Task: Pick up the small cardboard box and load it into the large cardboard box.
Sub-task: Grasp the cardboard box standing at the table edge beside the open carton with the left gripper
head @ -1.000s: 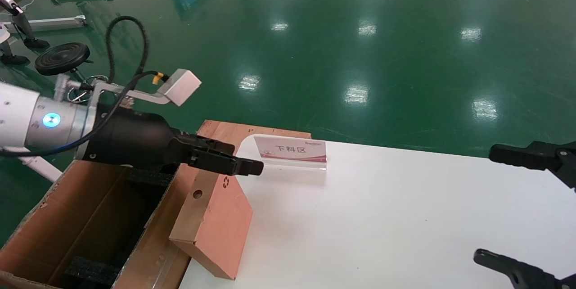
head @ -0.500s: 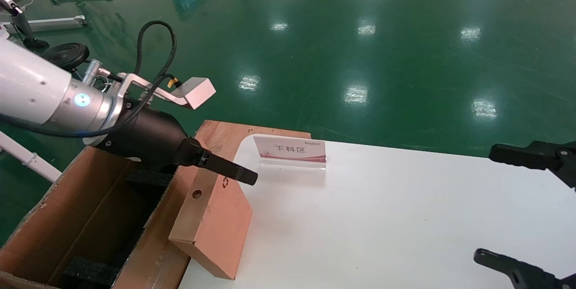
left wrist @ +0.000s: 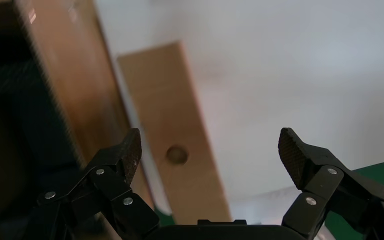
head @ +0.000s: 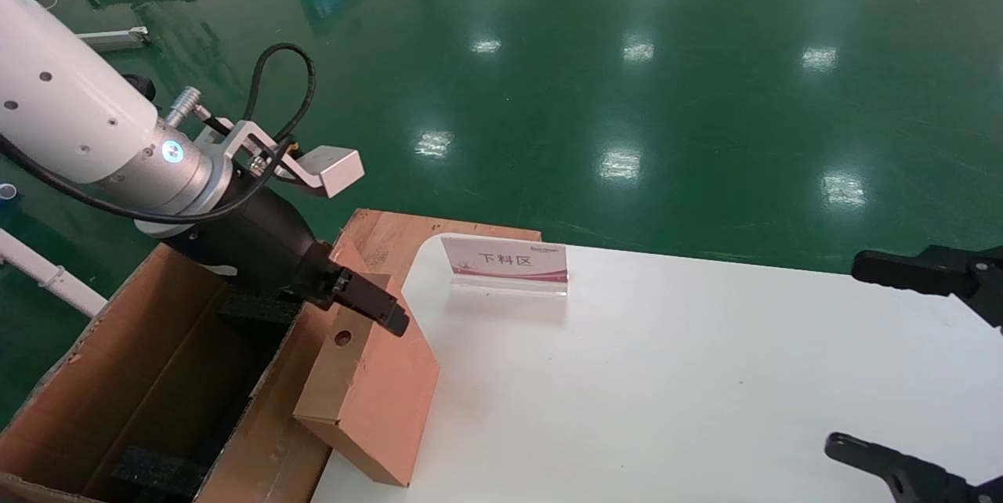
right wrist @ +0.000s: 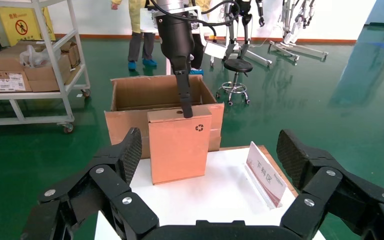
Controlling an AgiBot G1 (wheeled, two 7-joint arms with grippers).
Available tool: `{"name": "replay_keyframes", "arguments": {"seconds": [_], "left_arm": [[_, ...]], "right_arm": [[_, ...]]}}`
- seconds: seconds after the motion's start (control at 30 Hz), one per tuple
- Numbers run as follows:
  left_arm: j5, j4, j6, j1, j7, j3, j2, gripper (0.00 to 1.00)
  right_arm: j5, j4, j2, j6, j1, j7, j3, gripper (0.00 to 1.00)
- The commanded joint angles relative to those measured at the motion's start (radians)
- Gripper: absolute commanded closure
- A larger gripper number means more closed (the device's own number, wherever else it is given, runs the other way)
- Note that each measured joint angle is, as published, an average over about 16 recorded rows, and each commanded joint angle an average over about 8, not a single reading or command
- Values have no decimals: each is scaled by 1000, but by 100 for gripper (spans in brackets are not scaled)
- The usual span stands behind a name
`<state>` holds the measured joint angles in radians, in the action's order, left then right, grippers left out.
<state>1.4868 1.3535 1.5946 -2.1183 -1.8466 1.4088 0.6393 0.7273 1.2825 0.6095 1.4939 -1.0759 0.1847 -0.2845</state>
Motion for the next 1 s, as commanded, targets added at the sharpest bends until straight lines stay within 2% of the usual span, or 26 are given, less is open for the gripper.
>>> {"name": "replay_keyframes", "arguments": {"seconds": [0.03,0.23,0.37,0.73,1.0], "left_arm": [[-13,-1,0,-48,-35,79,12,0],[-3,1,-12,-151,-112,282,63,0],[10,5,-39,-189,-137,357,81,0],[-51,7,-117,-194,-69,363,22,0],[-61,6,-177,-161,-34,360,-7,0]], "right_arm": [[0,0,0,0,0,0,0,0],[0,0,0,0,0,0,-1,0],[-1,0,0,0,0,0,-1,0],[-1,0,-1,-1,0,-1,-2,0],[-1,0,-1,-1,0,-1,-2,0]]}}
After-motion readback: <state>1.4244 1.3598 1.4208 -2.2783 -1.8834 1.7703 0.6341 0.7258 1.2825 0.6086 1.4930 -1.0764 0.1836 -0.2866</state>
